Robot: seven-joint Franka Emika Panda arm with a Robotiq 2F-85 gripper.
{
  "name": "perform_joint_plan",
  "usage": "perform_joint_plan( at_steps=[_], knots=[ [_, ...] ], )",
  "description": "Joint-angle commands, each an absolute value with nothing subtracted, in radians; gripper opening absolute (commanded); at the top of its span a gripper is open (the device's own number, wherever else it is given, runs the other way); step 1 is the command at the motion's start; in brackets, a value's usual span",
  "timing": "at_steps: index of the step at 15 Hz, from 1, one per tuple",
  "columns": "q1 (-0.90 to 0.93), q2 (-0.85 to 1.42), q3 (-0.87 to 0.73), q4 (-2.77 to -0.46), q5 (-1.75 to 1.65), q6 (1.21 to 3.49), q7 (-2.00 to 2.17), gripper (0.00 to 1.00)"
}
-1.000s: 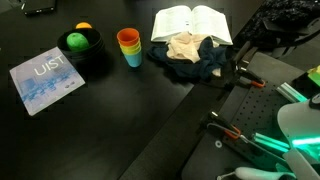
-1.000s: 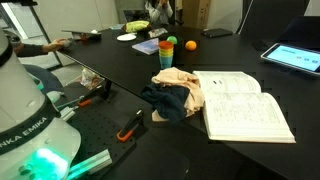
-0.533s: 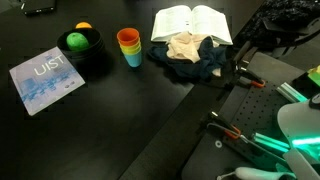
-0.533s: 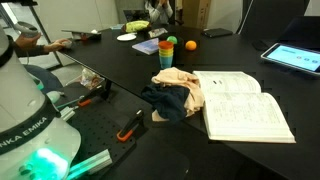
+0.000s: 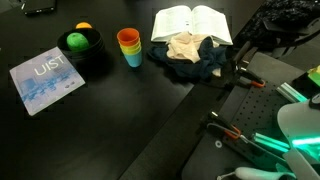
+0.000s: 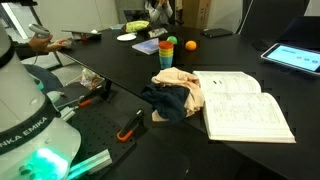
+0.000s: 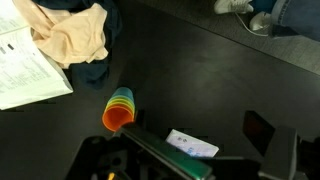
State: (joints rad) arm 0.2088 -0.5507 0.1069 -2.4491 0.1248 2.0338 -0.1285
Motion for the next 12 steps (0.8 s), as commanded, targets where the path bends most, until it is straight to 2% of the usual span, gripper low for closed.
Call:
perform_joint_plan(
  at_steps=[1, 12],
  knots=[
    [0.216, -0.463, 0.112, -2.395, 0.111, 2.077, -0.174, 1.0],
    [0.175, -0.237, 0.147, -2.27, -0.125, 2.186, -0.152, 1.0]
  ],
)
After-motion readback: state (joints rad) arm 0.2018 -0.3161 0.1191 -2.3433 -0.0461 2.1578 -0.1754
